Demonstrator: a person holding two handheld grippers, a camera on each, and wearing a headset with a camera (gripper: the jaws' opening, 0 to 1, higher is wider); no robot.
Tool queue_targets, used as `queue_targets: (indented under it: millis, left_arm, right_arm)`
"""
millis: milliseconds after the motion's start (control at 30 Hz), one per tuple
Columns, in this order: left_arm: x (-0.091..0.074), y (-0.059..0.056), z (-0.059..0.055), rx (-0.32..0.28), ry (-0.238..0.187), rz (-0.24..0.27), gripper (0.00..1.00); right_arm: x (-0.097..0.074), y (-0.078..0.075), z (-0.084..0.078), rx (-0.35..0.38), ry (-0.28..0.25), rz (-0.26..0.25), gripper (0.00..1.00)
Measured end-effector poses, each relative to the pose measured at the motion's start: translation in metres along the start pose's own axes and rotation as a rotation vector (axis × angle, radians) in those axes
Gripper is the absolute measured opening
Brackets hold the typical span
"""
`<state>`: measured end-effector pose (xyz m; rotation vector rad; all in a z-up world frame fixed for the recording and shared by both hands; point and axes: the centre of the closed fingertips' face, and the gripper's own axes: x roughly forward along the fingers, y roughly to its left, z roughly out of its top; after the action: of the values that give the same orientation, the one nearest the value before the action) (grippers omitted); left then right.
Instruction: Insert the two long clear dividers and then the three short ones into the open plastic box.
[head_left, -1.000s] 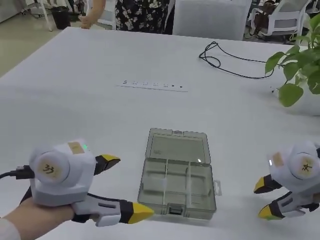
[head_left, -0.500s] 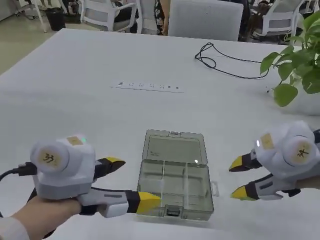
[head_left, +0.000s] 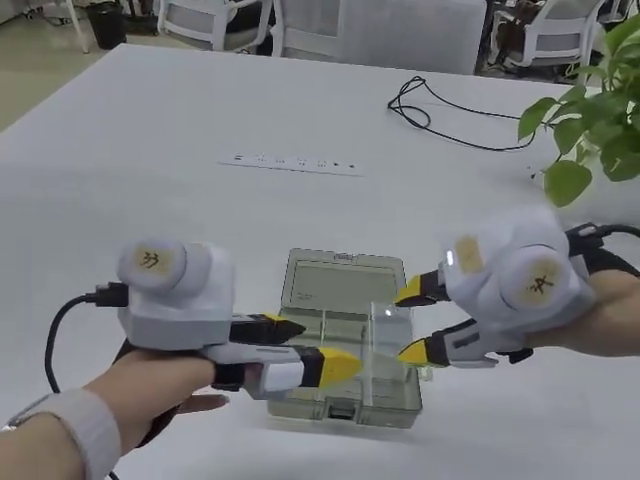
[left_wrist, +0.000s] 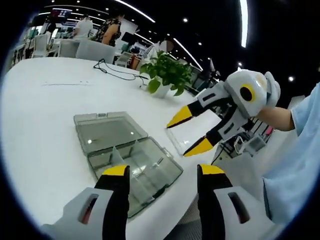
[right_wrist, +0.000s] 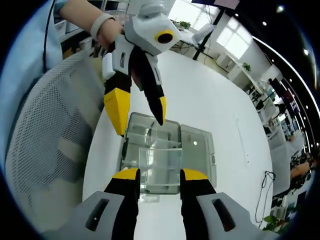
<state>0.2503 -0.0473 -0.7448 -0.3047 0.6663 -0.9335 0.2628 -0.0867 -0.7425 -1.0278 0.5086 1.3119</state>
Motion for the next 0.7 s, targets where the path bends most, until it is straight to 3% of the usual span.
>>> queue_targets:
  millis: [233, 433, 700]
  left_arm:
    - [0.006, -0.001, 0.001, -0.163, -0.019, -0.026, 0.39]
    - [0.011, -0.007, 0.003, -0.263, -0.037, -0.062, 0.25]
    - [0.014, -0.013, 0.001, -0.292, -0.042, -0.078, 0.13]
  right_arm:
    - [0.003, 0.002, 0.01, -0.065, 0.014, -0.033, 0.32]
    - [0.005, 0.004, 0.016, -0.092, 0.034, -0.058, 0.32]
    - [0.008, 0.006, 0.021, -0.131, 0.047, -0.068, 0.32]
